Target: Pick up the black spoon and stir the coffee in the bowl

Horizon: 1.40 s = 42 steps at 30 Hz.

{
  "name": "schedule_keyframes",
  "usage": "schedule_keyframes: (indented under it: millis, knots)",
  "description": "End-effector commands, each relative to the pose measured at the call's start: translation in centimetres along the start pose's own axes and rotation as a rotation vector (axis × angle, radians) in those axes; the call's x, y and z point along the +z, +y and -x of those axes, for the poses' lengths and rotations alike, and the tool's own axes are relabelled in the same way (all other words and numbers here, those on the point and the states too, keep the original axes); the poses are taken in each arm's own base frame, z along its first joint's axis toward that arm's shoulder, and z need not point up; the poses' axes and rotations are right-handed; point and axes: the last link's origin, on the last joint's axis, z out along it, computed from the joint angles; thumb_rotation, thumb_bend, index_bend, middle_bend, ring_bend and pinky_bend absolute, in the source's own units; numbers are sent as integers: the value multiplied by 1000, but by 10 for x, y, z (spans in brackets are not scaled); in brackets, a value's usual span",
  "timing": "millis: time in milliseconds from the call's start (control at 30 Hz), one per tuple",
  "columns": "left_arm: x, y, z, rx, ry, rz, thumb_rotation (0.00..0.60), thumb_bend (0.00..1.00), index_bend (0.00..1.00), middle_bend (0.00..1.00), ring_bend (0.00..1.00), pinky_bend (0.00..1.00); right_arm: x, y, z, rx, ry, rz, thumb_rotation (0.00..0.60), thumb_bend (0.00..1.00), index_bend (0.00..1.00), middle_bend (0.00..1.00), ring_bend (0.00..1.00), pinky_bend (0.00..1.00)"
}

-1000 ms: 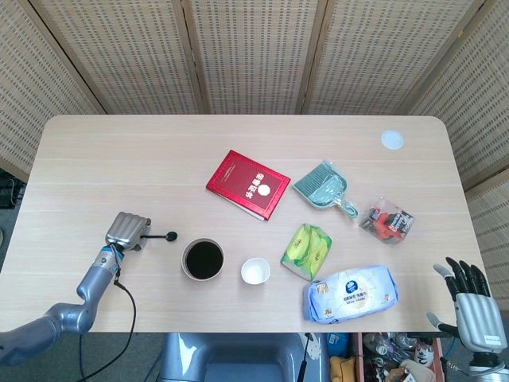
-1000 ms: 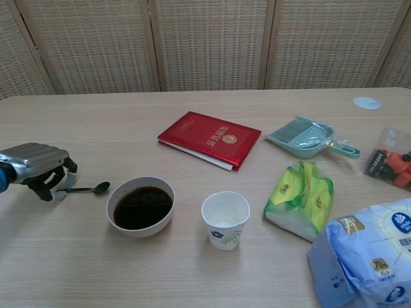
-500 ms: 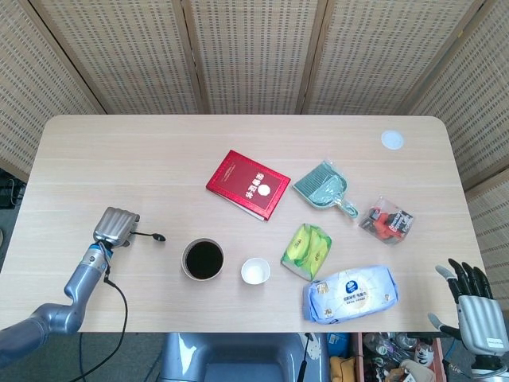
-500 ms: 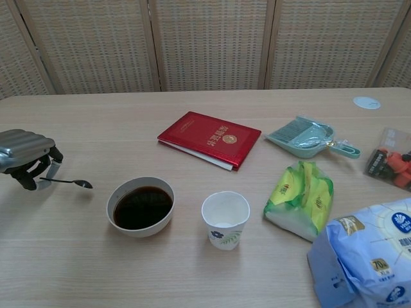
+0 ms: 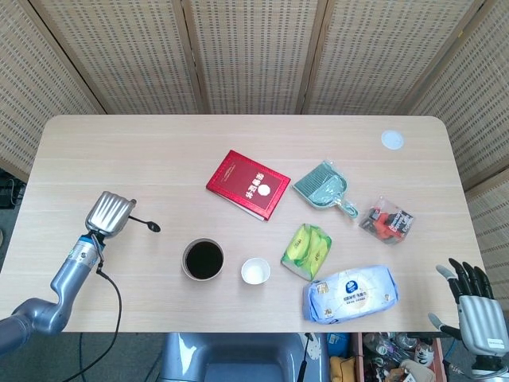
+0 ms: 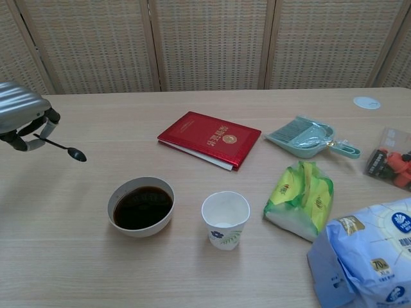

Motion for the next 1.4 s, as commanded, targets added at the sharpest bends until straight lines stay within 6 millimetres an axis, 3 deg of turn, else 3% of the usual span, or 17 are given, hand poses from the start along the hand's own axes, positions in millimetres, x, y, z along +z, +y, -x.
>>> schedule_keyframes:
  millis: [33,167,300,567,1000,1400]
  knots:
    - [-4,-1,-26,133,129,55,600,387,636,780,728,717,0,0,0,1,1,-2,600,235,218,154,19,93]
    - [-8,8,-40,205,216,105,600,388,644,766,725,717,1,-2,1,5,0,-6,600,236,218,154,19,93]
    - [-18,30,-51,300,304,189,600,388,645,730,688,717,3,-3,2,10,3,-17,600,235,218,154,19,93]
    - [-22,62,-49,511,393,293,600,388,647,697,654,717,1,-1,2,14,10,-14,600,236,218,154,19,93]
    - [-17,107,-47,603,445,358,600,389,648,696,654,716,-6,6,2,22,20,11,600,236,218,154,19,93]
    - [-10,131,-42,689,445,400,600,389,655,696,654,716,-11,13,1,28,28,35,600,236,218,154,19,93]
